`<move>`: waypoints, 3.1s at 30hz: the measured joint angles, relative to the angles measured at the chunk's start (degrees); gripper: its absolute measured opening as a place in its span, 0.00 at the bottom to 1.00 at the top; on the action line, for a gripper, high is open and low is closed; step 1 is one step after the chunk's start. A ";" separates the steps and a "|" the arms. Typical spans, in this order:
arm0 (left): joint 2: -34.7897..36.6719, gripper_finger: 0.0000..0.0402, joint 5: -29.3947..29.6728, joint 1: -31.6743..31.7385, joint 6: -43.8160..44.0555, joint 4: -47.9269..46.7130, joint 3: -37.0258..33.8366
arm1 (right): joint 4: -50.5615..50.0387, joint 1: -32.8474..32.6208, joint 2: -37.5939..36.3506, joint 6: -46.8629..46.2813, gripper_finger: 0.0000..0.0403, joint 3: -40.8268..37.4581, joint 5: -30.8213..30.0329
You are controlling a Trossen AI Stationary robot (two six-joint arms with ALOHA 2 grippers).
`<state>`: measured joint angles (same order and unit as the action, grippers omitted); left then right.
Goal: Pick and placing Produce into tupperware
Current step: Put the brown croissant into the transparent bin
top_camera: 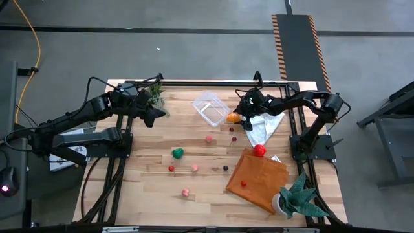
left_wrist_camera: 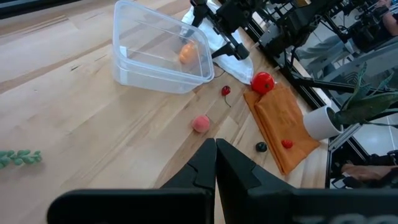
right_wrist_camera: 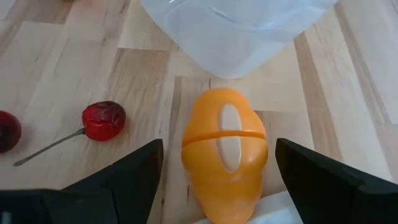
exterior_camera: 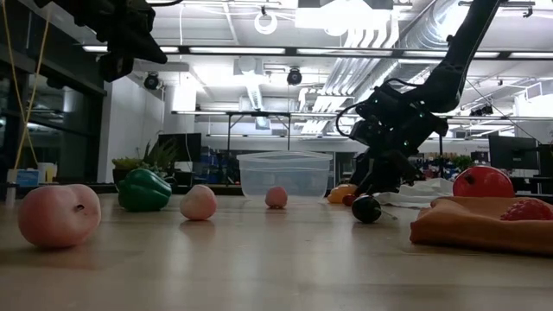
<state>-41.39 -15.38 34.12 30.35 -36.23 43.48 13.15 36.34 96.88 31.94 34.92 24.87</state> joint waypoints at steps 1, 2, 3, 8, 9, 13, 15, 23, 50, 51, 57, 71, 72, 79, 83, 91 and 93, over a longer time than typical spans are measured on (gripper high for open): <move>0.00 0.00 0.00 0.00 0.00 -0.01 0.00 | 0.06 0.00 0.12 0.00 0.75 0.00 0.24; 0.00 0.00 -0.02 -0.02 0.00 0.00 0.00 | -0.02 0.00 0.37 -0.02 0.75 0.02 0.33; 0.00 0.00 -0.02 -0.01 0.00 -0.02 0.00 | -0.78 0.00 0.69 -0.07 0.75 0.18 0.59; 0.00 0.00 -0.02 0.00 0.09 0.00 0.00 | -2.12 -0.63 1.64 -0.07 0.75 0.81 1.26; 0.00 0.00 -0.02 0.01 0.13 -0.02 0.01 | -1.92 -0.79 1.64 -0.07 0.75 0.81 1.21; 0.00 0.00 -0.02 0.01 0.15 -0.02 0.00 | -0.64 -1.53 1.75 -0.01 0.75 0.81 1.22; 0.00 0.00 -0.02 -0.01 0.15 0.00 0.01 | -0.25 -1.82 1.75 -0.02 0.75 0.81 1.29; 0.00 0.00 -0.02 -0.02 0.15 -0.02 0.00 | -0.22 -2.01 1.75 -0.14 0.75 0.81 0.83; 0.00 0.00 -0.03 0.00 0.24 0.00 0.00 | -0.22 -1.86 1.75 -0.03 0.51 0.81 0.72; 0.00 0.00 -0.03 0.00 0.24 -0.01 0.00 | -0.22 -1.86 1.75 -0.04 0.51 0.81 0.72; 0.00 0.00 -0.03 -0.01 0.22 0.00 0.00 | -0.22 -1.86 1.75 -0.20 0.51 0.81 0.74; 0.00 0.00 -0.03 -0.02 0.11 -0.02 0.00 | -5.13 -1.84 -5.65 -0.46 0.51 0.81 -0.42; 0.00 0.00 -0.02 0.01 0.11 0.01 0.00 | -5.92 -1.84 -6.30 -0.44 0.51 0.81 -0.43; 0.00 0.00 -0.03 -0.01 0.09 0.00 0.02 | -12.60 -1.84 -9.56 -0.12 0.51 0.81 -0.68; 0.00 0.00 -0.04 -0.02 0.07 0.01 0.00 | -15.74 -1.82 -10.58 -0.03 0.51 0.81 -0.90; 0.00 0.00 -0.02 0.01 -0.04 -0.01 0.00 | -20.16 -1.84 -13.67 -0.03 0.51 0.81 -1.05; 0.00 0.00 -0.03 0.01 -0.04 0.01 0.00 | -20.47 -1.84 -14.99 -0.11 0.51 0.81 -1.06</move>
<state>-41.39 -15.41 34.13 30.30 -36.23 43.49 -7.33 34.50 81.89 31.84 35.73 23.80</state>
